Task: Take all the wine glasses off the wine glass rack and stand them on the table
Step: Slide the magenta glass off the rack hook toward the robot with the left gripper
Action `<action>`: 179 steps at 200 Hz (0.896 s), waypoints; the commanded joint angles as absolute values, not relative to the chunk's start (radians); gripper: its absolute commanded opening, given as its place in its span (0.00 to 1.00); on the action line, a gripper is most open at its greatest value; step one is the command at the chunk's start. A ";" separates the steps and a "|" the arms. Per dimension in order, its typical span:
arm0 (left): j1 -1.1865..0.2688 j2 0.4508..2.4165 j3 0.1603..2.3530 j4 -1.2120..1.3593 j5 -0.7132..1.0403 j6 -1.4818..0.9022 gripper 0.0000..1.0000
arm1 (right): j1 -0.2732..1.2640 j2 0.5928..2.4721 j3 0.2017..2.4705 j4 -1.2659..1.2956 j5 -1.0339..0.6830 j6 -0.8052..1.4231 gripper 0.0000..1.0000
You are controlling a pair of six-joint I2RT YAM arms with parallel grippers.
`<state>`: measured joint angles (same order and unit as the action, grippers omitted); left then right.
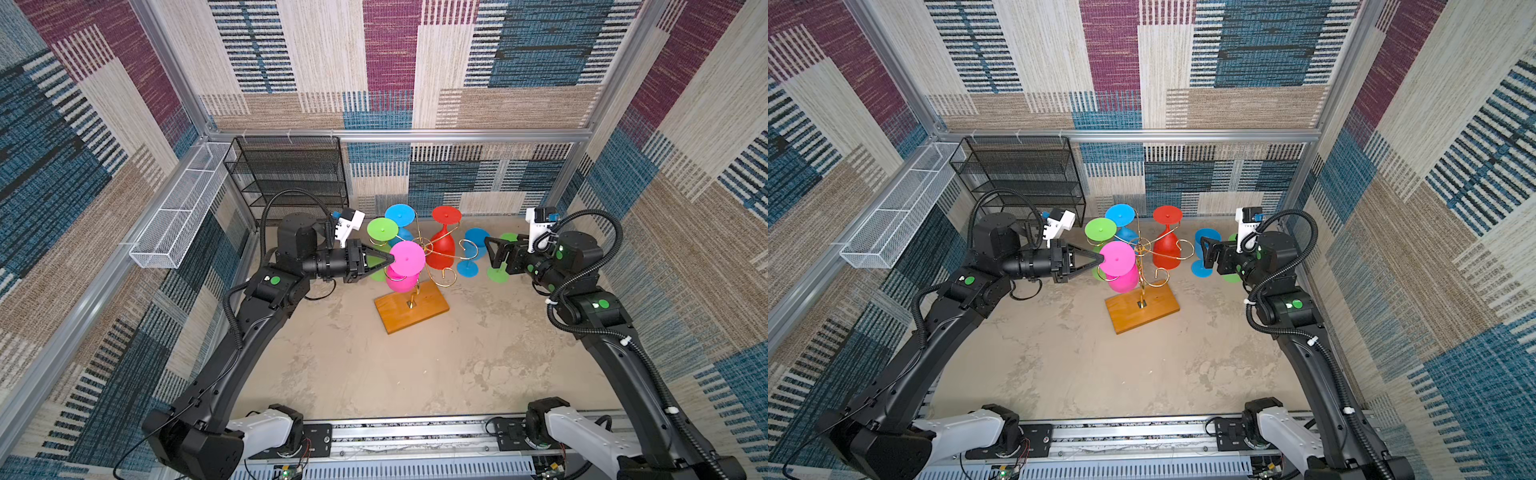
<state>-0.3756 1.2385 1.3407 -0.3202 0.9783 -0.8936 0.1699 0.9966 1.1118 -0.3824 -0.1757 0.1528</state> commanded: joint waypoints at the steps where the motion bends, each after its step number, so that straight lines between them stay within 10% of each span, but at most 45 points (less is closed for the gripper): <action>1: -0.377 1.244 1.352 -0.331 1.041 -0.873 0.00 | 0.172 0.997 1.114 -0.357 -0.181 0.163 0.99; 179: -0.352 1.195 1.406 -0.679 1.051 -0.621 0.00 | 0.172 0.993 1.120 -0.365 -0.176 0.163 0.99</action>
